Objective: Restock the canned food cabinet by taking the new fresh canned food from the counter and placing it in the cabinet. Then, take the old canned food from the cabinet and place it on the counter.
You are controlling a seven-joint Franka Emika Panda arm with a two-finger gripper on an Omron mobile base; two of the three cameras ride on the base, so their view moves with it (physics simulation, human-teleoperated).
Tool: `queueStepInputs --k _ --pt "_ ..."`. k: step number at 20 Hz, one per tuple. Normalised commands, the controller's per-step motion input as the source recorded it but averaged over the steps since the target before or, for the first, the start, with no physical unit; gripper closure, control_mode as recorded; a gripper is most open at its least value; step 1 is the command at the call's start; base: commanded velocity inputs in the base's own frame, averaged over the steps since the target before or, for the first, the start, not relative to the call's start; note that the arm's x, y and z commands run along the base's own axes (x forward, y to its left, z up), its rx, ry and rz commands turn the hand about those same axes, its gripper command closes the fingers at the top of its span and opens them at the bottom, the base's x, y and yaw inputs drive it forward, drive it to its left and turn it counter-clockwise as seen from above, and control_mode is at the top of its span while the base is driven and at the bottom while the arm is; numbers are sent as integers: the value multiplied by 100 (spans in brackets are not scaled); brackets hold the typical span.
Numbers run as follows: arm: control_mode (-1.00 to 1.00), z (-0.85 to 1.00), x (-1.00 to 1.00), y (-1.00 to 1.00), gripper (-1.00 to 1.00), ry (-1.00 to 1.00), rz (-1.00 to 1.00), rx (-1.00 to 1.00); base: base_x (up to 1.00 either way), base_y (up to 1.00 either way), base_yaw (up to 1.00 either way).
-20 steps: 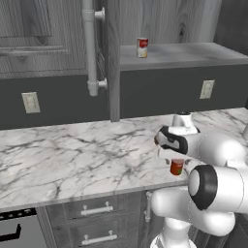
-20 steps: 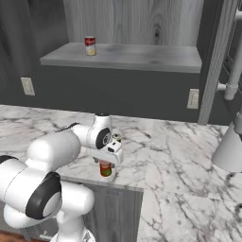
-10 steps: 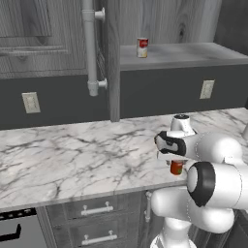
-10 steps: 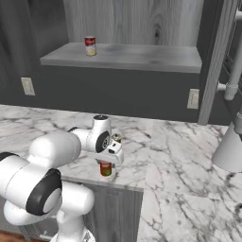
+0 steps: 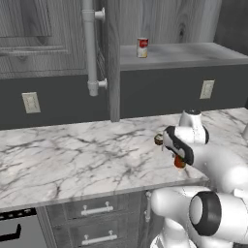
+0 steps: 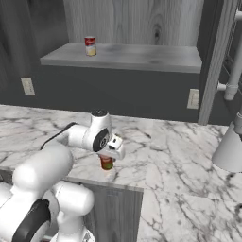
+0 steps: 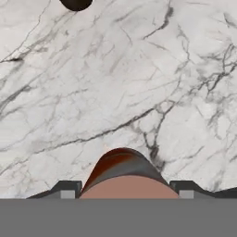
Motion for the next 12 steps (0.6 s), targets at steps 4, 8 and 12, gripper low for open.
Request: queueStepInputs --k 4,8,12 --pt "-100 87 -70 -30 100 -79 0 0 0 0 0" --pt "-100 98 -38 -17 100 -72 0 0 0 0 0" --pt "-100 100 -6 -3 100 -58 0 -1 0 0 0"
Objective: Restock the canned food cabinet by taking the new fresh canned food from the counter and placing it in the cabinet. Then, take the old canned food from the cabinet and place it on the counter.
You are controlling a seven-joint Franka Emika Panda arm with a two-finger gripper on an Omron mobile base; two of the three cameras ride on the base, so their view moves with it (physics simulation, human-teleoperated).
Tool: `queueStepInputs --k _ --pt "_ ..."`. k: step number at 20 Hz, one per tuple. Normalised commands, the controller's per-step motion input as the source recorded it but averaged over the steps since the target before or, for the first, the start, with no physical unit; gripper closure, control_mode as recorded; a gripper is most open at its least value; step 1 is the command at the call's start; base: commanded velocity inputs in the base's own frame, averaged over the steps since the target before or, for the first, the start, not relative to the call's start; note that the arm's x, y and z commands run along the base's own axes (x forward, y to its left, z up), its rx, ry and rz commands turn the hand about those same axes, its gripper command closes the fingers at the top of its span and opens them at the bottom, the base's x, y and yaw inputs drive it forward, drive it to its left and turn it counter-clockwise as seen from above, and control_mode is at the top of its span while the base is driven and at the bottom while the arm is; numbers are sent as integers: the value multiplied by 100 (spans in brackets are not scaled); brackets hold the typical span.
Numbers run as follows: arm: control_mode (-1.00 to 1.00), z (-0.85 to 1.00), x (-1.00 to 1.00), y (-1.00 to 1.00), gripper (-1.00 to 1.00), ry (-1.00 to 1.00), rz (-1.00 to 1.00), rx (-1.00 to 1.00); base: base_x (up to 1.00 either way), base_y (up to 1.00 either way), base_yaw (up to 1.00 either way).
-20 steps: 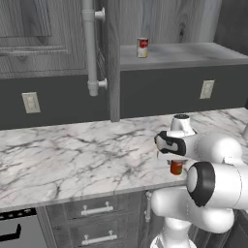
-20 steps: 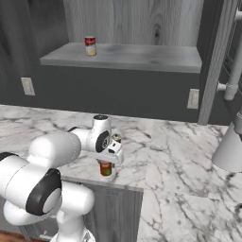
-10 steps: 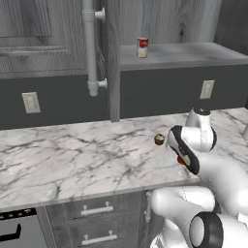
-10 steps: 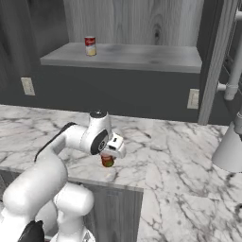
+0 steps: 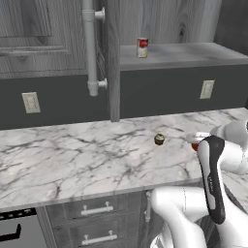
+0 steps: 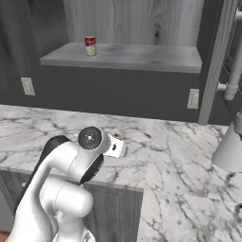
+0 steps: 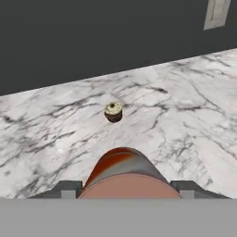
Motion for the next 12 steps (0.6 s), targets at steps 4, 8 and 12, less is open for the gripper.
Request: queueStepInputs --k 4,8,12 --pt "-100 100 0 -5 100 -45 0 -1 0 0 0" --pt "-100 100 0 -6 100 -31 -1 -6 0 0 0" --pt "-100 100 8 0 100 -14 0 -10 0 0 0"
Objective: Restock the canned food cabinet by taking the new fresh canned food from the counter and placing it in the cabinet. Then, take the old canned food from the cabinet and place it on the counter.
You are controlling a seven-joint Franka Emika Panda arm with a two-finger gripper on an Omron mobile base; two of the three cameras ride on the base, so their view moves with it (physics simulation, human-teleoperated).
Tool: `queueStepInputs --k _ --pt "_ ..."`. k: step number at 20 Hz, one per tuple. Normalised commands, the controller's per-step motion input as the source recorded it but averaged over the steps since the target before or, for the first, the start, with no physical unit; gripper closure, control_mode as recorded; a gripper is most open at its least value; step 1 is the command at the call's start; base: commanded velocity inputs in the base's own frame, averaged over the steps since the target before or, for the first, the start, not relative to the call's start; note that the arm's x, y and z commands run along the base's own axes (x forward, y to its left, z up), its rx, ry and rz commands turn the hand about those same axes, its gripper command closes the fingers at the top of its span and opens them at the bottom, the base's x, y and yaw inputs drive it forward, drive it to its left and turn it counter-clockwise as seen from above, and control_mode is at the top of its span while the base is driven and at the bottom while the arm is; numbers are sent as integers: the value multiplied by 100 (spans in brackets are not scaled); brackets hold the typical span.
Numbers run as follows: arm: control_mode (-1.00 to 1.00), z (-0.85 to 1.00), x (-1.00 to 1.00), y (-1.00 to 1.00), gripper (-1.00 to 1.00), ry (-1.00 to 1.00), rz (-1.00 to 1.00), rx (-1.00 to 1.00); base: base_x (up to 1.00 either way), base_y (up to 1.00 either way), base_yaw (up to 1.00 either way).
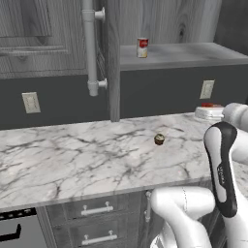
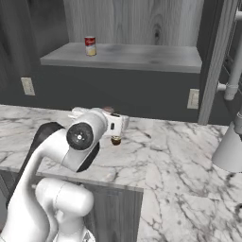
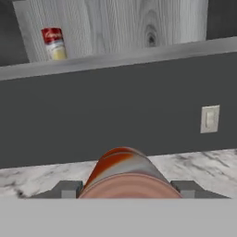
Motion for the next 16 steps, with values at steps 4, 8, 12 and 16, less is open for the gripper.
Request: queueStepInputs --k 4,8,12,16 --pt "-100 100 29 0 100 3 0 -13 0 0 0" --pt "-100 100 3 -27 100 36 0 -13 0 0 0" --pt "-100 100 2 -34 100 57 0 -9 0 0 0" --pt "-100 10 6 1 100 7 0 -1 0 0 0"
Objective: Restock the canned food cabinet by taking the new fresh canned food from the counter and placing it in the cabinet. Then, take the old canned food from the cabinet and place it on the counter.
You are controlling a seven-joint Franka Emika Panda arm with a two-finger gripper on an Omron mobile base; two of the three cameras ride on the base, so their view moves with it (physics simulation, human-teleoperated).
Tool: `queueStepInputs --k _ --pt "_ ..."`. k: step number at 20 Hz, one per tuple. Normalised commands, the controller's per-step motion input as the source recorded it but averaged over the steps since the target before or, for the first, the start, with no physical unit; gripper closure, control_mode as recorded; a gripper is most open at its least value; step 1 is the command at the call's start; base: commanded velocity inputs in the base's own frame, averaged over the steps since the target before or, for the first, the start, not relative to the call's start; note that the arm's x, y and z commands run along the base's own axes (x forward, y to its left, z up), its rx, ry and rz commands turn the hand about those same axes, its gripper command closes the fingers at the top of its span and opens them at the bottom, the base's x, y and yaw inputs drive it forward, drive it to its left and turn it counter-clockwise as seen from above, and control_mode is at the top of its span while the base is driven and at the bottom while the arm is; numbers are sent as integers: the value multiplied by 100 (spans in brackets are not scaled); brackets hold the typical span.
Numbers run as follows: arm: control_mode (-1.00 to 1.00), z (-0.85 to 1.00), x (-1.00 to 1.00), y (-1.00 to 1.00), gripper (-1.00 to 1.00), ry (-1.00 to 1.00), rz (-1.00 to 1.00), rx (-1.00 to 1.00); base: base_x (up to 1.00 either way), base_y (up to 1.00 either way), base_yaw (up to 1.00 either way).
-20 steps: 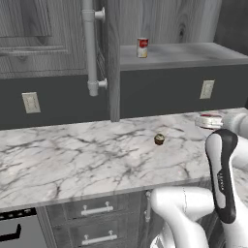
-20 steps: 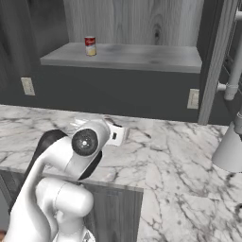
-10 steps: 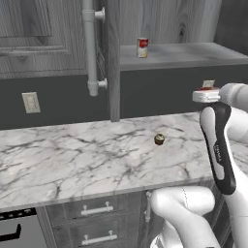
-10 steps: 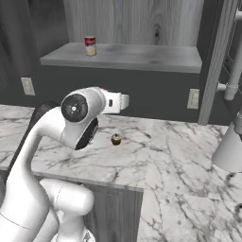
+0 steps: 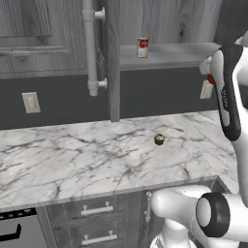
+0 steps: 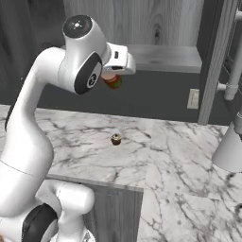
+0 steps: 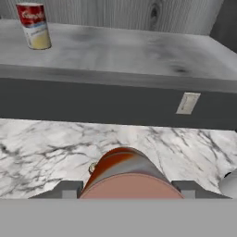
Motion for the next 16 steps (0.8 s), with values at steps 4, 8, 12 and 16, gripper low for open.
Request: queueStepInputs --k 4,8,12,16 --pt "-100 0 78 -6 100 0 3 0 0 0 0" --pt "-100 0 100 -2 100 0 2 0 0 0 0" --pt "-100 8 100 0 100 0 0 0 0 0 0" --pt "-100 4 100 0 100 0 0 0 0 0 0"
